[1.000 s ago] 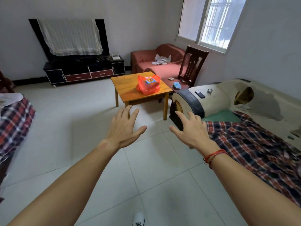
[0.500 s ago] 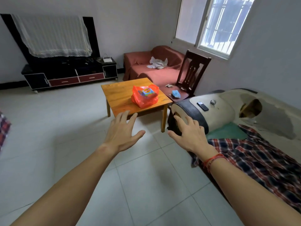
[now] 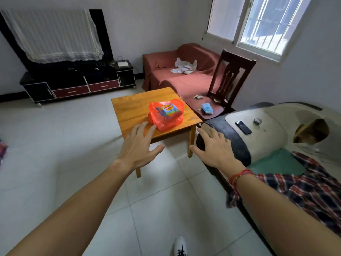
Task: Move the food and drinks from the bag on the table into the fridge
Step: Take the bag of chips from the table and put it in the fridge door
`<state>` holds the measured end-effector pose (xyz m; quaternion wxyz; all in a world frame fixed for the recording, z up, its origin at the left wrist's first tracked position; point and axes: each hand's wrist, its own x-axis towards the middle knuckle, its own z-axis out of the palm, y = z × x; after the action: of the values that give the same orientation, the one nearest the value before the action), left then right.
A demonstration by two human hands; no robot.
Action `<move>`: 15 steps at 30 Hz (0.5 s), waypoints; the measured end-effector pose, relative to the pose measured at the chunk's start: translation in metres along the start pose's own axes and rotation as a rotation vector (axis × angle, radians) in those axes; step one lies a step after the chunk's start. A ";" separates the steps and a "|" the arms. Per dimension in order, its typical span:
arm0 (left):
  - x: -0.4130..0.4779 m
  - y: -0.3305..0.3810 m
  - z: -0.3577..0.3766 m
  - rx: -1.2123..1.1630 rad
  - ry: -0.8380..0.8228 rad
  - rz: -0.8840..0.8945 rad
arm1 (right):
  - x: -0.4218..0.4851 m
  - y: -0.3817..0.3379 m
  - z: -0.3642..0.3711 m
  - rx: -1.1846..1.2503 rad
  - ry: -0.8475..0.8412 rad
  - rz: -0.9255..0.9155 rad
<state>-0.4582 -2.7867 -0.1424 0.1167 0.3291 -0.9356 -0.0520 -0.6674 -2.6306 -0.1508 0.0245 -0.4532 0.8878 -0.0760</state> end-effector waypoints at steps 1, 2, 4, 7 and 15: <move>0.018 0.000 0.003 -0.002 -0.004 -0.007 | 0.018 0.005 0.001 0.004 -0.004 -0.006; 0.037 -0.001 0.007 0.000 -0.002 -0.009 | 0.037 0.010 0.002 0.006 -0.011 -0.010; 0.066 -0.003 0.012 0.023 0.005 -0.007 | 0.066 0.019 0.002 -0.004 -0.023 -0.022; 0.113 -0.005 0.025 0.038 -0.010 -0.026 | 0.117 0.032 0.006 0.001 -0.034 -0.024; 0.208 -0.030 0.056 0.030 -0.046 -0.068 | 0.220 0.037 0.021 0.009 -0.096 -0.074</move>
<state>-0.6116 -2.9396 -0.1630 0.0884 0.3611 -0.9270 -0.0496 -0.8243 -2.7894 -0.1718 0.0660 -0.4886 0.8680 -0.0590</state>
